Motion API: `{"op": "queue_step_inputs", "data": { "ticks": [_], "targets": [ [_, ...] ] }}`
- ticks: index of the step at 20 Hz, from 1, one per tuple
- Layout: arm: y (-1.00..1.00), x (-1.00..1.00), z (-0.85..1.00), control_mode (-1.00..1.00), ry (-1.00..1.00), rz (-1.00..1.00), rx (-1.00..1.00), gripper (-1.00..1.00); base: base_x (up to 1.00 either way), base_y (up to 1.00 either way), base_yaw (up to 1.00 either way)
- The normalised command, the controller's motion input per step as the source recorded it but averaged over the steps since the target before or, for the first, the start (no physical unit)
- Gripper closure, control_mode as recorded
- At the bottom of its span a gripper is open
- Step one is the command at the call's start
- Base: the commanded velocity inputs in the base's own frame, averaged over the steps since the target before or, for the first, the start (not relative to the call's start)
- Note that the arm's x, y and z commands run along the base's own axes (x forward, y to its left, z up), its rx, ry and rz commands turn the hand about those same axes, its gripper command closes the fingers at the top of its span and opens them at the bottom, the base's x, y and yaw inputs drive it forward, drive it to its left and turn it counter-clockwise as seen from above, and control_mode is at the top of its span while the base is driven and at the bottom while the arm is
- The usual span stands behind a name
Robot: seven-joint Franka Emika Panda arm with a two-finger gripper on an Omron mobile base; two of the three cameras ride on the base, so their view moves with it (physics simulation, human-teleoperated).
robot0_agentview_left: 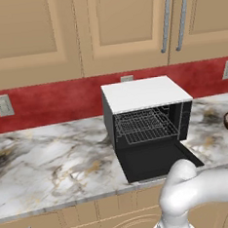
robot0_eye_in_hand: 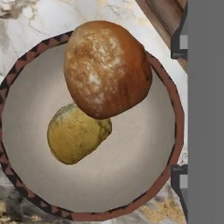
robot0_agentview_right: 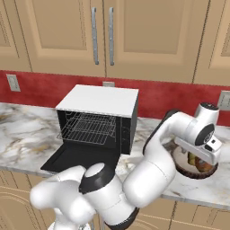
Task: Pick up the heated bread from the toaster oven and place it in the bowl. Then move the bread bowl to the dining counter.
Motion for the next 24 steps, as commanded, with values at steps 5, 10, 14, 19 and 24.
{"op": "queue_step_inputs", "data": {
  "ticks": [5,10,14,19,24],
  "targets": [
    [0.27,0.0,0.02,-1.0,-0.04,0.0,0.0,-1.0,0.0,0.0,0.0],
    [0.26,-0.11,0.11,-1.0,-0.07,0.0,0.0,-1.0,0.0,0.0,0.0],
    [0.33,-0.21,0.1,-1.0,-0.08,0.0,0.0,-1.0,0.0,0.0,0.0],
    [0.06,-0.03,0.02,-1.0,-0.02,0.0,0.0,-1.0,0.0,0.0,0.0],
    [0.0,0.0,0.0,-1.0,0.01,0.0,0.0,-1.0,0.0,0.0,0.0]
  ]
}}
